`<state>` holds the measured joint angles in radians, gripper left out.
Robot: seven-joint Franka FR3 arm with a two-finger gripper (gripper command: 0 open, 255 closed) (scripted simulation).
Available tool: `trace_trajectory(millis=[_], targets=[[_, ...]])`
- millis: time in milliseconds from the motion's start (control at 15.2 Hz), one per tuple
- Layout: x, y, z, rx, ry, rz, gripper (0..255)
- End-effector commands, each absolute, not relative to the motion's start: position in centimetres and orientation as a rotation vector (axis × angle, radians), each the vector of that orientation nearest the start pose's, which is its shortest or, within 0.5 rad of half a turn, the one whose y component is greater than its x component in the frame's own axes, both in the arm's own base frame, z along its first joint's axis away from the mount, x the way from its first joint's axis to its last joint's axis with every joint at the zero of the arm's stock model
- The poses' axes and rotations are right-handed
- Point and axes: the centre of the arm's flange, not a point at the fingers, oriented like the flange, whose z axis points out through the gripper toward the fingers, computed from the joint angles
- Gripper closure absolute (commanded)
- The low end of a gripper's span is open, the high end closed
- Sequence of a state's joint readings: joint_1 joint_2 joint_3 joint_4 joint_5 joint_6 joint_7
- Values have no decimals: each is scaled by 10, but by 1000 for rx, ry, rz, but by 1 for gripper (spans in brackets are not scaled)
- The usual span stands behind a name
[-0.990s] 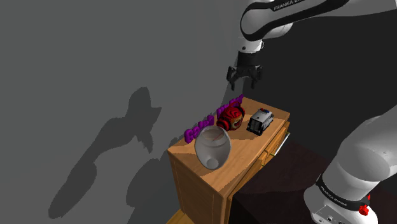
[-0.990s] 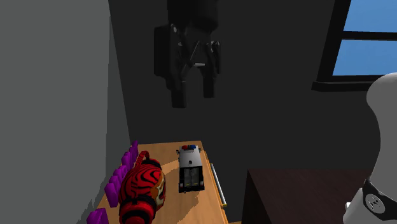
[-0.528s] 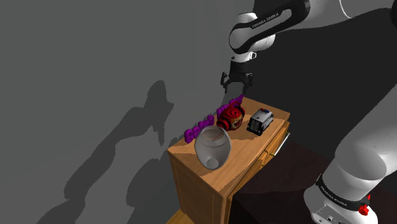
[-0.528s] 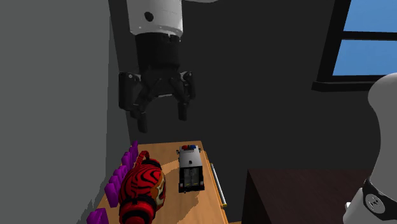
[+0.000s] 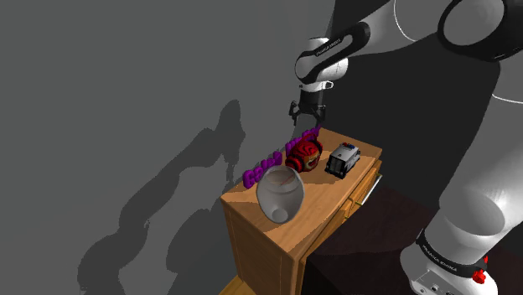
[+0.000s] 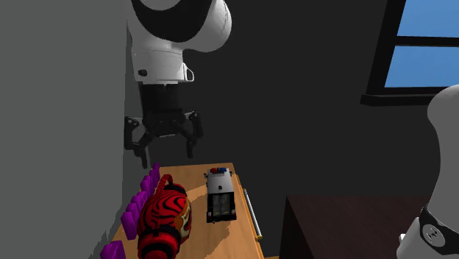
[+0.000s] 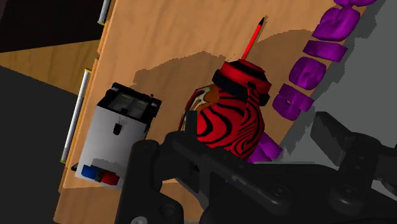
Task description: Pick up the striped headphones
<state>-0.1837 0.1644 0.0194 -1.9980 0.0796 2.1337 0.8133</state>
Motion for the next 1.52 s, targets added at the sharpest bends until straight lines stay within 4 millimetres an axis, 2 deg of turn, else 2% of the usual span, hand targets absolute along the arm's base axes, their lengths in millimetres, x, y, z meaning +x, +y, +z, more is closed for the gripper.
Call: trace_trajectory(millis=[0, 396, 726, 1188, 1320, 1386, 1452], targets=[[589, -105, 358, -2639, 1597, 76, 0], [621, -157, 309, -2471, 1845, 77, 0], [639, -201, 270, -2325, 2027, 77, 0], [639, -201, 233, -2325, 2027, 77, 0], [639, -201, 230, -2325, 2027, 77, 0], [639, -201, 230, -2325, 2027, 77, 255], [638, -201, 230, -2325, 2027, 77, 255]])
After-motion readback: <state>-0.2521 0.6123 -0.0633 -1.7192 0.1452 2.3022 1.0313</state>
